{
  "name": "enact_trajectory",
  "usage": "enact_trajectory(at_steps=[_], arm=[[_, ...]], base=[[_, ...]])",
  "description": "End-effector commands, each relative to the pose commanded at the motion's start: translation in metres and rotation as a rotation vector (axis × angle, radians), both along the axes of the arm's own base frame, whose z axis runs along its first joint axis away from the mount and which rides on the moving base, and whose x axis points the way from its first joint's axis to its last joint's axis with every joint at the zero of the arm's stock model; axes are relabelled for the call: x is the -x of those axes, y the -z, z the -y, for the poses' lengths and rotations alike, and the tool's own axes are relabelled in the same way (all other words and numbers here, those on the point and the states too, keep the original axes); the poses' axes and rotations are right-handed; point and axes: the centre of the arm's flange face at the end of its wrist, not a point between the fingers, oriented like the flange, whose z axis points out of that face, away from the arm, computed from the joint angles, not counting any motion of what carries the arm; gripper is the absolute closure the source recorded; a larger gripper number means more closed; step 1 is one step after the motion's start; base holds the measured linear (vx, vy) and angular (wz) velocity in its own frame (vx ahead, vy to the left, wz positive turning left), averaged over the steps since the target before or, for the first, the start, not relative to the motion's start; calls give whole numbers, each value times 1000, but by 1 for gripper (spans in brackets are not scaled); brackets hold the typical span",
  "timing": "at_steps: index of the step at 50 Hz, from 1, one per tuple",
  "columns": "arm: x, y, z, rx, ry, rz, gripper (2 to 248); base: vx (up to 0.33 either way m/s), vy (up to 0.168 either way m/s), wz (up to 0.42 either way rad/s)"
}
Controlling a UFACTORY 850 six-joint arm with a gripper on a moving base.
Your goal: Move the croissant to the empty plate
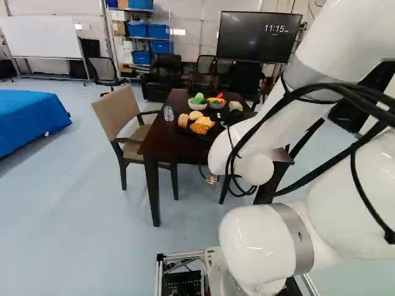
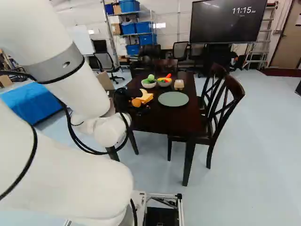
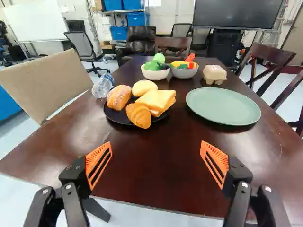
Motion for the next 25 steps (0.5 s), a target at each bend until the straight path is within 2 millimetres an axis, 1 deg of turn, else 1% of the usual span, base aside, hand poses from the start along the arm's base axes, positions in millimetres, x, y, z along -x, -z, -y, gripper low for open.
enact_trajectory(at_steps=[8,25], arm=[[-10,-8,-1,0,-4,17,3],[-43,-27,-6,-1,-19,53,3]], base=[[0,0,0],[0,0,0]])
